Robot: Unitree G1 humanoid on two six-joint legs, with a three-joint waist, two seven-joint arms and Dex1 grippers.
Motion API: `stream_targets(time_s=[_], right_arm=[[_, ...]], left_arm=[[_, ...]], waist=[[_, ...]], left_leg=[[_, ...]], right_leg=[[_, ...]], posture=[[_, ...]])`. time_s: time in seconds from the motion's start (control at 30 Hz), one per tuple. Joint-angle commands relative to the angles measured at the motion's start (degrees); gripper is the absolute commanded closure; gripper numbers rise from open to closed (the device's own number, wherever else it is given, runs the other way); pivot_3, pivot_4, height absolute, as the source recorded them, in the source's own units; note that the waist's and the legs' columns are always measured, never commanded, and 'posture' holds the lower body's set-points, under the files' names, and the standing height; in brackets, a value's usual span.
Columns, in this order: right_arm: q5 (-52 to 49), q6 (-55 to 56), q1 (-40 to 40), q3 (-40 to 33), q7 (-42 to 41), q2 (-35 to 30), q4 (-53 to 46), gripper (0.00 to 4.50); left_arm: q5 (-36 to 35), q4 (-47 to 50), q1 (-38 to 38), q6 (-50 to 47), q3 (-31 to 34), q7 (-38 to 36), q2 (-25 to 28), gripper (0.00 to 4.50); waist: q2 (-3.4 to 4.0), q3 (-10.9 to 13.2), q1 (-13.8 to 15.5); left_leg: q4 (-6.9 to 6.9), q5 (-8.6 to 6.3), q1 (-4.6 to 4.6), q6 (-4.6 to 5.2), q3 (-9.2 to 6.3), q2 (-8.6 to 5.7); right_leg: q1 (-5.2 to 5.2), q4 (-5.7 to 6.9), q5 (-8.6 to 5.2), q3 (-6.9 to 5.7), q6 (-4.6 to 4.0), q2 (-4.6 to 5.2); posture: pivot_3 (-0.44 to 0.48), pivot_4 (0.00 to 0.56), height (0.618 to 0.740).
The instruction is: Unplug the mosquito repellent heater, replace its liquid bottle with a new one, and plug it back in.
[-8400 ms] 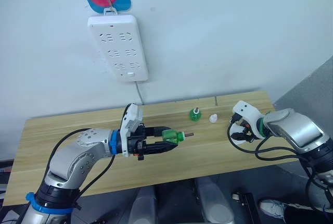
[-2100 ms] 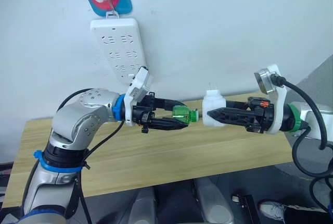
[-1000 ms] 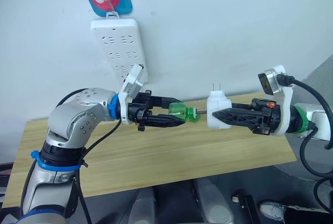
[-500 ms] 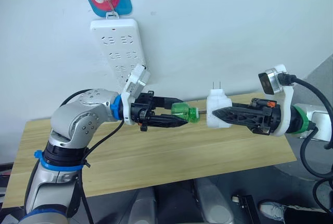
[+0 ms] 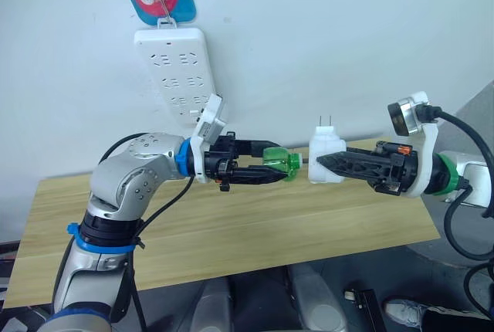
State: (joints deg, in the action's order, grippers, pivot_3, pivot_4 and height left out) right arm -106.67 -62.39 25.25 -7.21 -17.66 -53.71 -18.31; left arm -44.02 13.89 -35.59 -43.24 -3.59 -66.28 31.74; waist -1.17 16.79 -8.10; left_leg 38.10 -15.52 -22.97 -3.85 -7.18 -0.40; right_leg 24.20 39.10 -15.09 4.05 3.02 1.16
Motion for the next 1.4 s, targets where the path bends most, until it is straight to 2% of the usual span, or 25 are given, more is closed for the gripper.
stream_targets(time_s=[0.03, 0.2, 0.97, 1.4], right_arm=[[-1.5, -0.2, -0.6, -0.4, -1.1, -0.3, -2.7, 1.37], [-1.1, -0.2, -0.8, -0.2, -1.3, -0.4, -2.9, 1.37], [0.3, -0.4, 3.4, 3.1, 2.7, -1.0, -4.4, 1.37], [-5.5, -0.8, 4.8, 5.5, 7.7, -2.8, -2.6, 1.37]], left_arm=[[-1.7, 1.8, -1.2, 0.0, 1.1, -0.1, 0.3, 2.25], [-3.2, 2.7, -1.3, -1.4, 1.4, -1.0, 1.2, 2.25], [4.3, 3.3, -1.1, 6.1, -4.6, -3.8, 0.4, 2.25], [3.5, 2.7, -1.6, 5.5, -3.6, -2.4, -4.1, 2.25]], waist=[[0.00, 0.0, 0.0], [0.00, 0.0, 0.0], [0.01, -0.3, -0.1], [0.01, -0.3, -0.1]], left_leg=[[0.00, 0.00, 0.00, 0.00, 0.00, 0.00], [0.00, 0.00, 0.01, 0.00, 0.00, 0.01], [0.01, 0.00, 0.01, 0.00, 0.00, 0.00], [0.01, 0.00, 0.00, 0.00, 0.00, 0.00]], right_leg=[[0.00, 0.00, 0.00, 0.00, 0.00, 0.00], [0.00, 0.01, 0.00, 0.00, 0.00, -0.01], [-0.01, 0.00, 0.00, 0.00, 0.00, -0.01], [-0.01, 0.00, 0.00, -0.01, 0.00, 0.00]], posture=[[-0.224, 0.217, 0.740], [-0.223, 0.214, 0.740], [-0.231, 0.198, 0.740], [-0.237, 0.199, 0.740]])
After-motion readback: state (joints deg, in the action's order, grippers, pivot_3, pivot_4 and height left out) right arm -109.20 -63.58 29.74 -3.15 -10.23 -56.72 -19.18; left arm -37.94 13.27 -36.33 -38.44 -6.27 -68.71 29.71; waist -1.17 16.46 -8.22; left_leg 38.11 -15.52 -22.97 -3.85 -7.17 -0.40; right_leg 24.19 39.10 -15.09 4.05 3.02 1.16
